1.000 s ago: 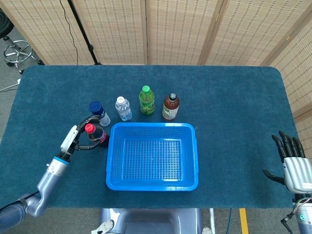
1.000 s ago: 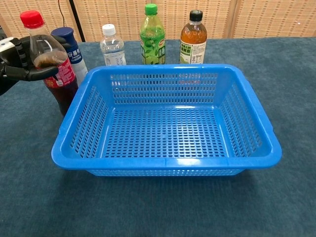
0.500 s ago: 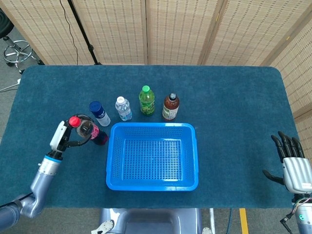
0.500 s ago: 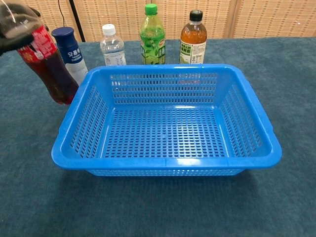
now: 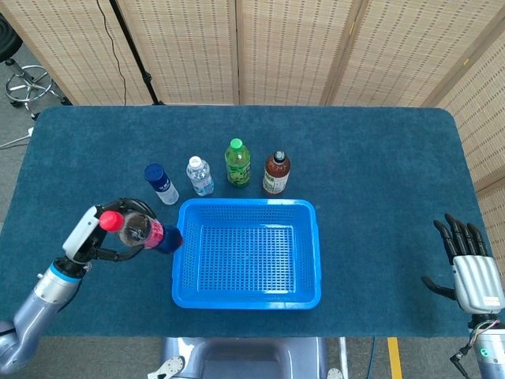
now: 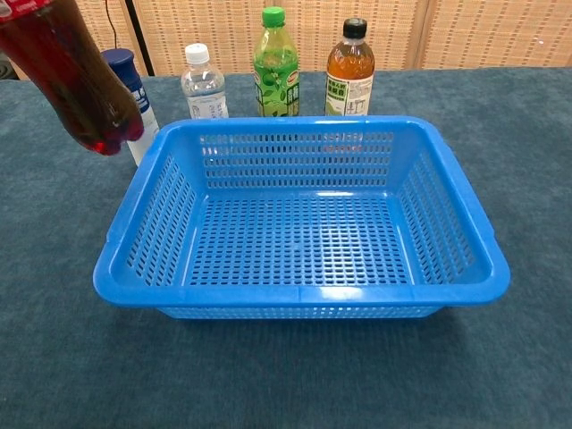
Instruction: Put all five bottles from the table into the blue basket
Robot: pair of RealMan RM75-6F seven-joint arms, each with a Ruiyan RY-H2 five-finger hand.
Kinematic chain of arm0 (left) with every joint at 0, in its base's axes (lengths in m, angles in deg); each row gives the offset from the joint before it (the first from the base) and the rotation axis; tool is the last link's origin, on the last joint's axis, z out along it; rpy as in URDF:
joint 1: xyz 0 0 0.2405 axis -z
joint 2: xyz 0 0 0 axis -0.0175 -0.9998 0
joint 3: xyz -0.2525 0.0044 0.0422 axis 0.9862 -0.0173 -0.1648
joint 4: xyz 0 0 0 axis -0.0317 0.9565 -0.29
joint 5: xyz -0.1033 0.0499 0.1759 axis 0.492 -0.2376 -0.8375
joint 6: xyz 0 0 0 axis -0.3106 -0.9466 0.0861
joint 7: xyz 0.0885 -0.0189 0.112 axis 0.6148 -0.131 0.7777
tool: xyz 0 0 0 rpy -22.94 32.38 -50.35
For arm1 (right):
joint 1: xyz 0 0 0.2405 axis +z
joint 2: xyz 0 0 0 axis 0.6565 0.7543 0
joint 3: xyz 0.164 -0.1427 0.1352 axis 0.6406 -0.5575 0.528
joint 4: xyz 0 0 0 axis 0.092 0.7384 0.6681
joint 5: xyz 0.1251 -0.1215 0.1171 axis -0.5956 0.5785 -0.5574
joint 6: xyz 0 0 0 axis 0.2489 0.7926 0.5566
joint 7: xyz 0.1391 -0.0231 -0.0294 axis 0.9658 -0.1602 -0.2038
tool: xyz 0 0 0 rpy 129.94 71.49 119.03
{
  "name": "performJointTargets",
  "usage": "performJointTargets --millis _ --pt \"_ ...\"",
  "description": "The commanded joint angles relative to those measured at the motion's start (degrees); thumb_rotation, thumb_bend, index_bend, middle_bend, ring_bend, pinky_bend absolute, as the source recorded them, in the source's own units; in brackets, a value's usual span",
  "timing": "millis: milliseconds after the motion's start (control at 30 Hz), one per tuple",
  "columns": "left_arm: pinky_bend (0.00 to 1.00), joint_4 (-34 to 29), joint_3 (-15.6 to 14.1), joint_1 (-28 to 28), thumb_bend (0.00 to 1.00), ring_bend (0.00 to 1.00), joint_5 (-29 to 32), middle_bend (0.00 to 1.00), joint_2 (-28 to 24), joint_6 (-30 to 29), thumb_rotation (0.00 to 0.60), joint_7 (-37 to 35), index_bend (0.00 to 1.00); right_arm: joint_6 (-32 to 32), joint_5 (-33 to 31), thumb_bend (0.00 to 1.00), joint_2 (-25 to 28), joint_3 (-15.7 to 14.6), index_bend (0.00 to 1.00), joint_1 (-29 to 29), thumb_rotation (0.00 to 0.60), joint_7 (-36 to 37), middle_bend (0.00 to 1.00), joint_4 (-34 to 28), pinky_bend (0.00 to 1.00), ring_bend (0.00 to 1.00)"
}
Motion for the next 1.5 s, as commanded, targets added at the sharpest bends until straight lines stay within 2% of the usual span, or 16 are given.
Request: performJointTargets --millis 33,200,400,500,567,633,700,733,800,867,967,1067,1233,1333,1433,1500 --pt "0.52 -4.06 -2.34 2.49 0.46 0.45 -2.59 0.47 0.49 3.6 0.6 5.64 0.56 -0.09 -0.23 0.0 0.04 0.09 0.0 0.01 0.6 0.14 0.0 0.07 0.0 0.0" --pt "0.52 -4.19 -3.51 4.08 0.46 0.44 -1.71 0.47 5.57 7.91 0.6 12.84 0.56 -0.19 -0.54 0.0 0.17 0.28 0.0 0.06 0.6 0.59 0.0 0.2 0.0 0.0" --pt "0.52 -0.74 -4.36 4.3 0.45 0.41 -0.09 0.47 10.78 8.44 0.6 13.66 0.55 -0.17 -0.91 0.0 0.46 0.49 0.0 0.0 0.6 1.29 0.0 0.16 0.0 0.0" --pt "0.52 0.58 -5.02 4.64 0.44 0.37 0.23 0.46 11.39 9.22 0.6 14.81 0.53 -0.46 -1.04 0.0 0.53 0.48 0.0 0.08 0.6 1.54 0.0 0.33 0.0 0.0" --pt "0.49 0.94 -5.7 4.93 0.41 0.29 0.12 0.39 11.31 9.92 0.6 15.37 0.47 -0.6 -1.0 0.0 0.57 0.43 0.0 0.14 0.6 1.59 0.0 0.35 0.0 0.0" --pt "0.38 0.99 -6.68 5.51 0.36 0.14 -0.34 0.18 10.77 11.07 0.6 15.2 0.31 -0.56 -0.91 0.0 0.59 0.4 0.0 0.14 0.6 1.57 0.0 0.3 0.0 0.0" --pt "0.29 0.92 -7.86 6.31 0.32 0.06 -0.92 0.07 9.83 12.52 0.6 14.81 0.17 -0.35 -0.75 0.0 0.62 0.42 0.0 0.11 0.6 1.62 0.0 0.19 0.0 0.0" --pt "0.21 0.92 -8.27 6.66 0.29 0.02 -1.25 0.01 9.45 12.94 0.6 14.8 0.07 -0.28 -0.7 0.0 0.63 0.45 0.0 0.11 0.6 1.62 0.0 0.16 0.0 0.0" --pt "0.09 0.93 -8.96 7.08 0.23 0.0 -2.1 0.0 8.61 12.95 0.6 15.1 0.0 -0.32 -0.68 0.0 0.65 0.42 0.0 0.13 0.6 1.52 0.0 0.13 0.0 0.0" --pt "0.01 0.47 -9.22 7.0 0.1 0.0 -2.43 0.0 7.68 11.59 0.6 14.38 0.0 -0.51 -0.68 0.0 0.69 0.41 0.0 0.24 0.6 1.6 0.0 0.17 0.0 0.0" --pt "0.0 -0.51 -9.11 6.57 0.0 0.0 -2.68 0.0 4.9 8.35 0.6 12.28 0.0 -0.54 0.04 0.0 0.74 0.42 0.0 0.58 0.6 2.98 0.0 0.68 0.0 0.0" --pt "0.0 -1.29 -8.87 5.61 0.0 0.0 -2.29 0.0 2.85 5.77 0.6 12.85 0.0 -0.37 0.42 0.0 0.98 0.57 0.0 0.76 0.6 4.79 0.0 1.04 0.0 0.0" --pt "0.0 -3.7 -9.35 3.72 0.0 0.0 -3.05 0.0 -4.28 1.41 0.6 15.77 0.0 -1.98 -0.39 0.0 1.47 1.55 0.0 2.06 0.6 7.67 0.0 1.93 0.0 0.0" --pt "0.0 -4.33 -8.7 0.53 0.0 0.0 0.23 0.0 -10.39 -1.9 0.6 21.67 0.0 -5.14 -0.77 0.0 2.65 2.18 0.0 4.1 0.6 10.79 0.0 2.88 0.0 0.0" --pt "0.0 -5.67 -8.79 -2.06 0.0 0.0 3.81 0.0 -14.21 -2.35 0.6 26.81 0.0 -8.52 -1.03 0.0 3.98 2.82 0.0 6.3 0.6 15.34 0.0 3.39 0.0 0.0" --pt "0.0 -6.39 -8.51 -4.75 0.0 0.0 8.32 0.0 -16.4 -2.57 0.6 34.34 0.0 -12.89 -1.13 0.0 5.12 3.57 0.0 9.19 0.6 21.89 0.0 3.51 0.0 0.0"
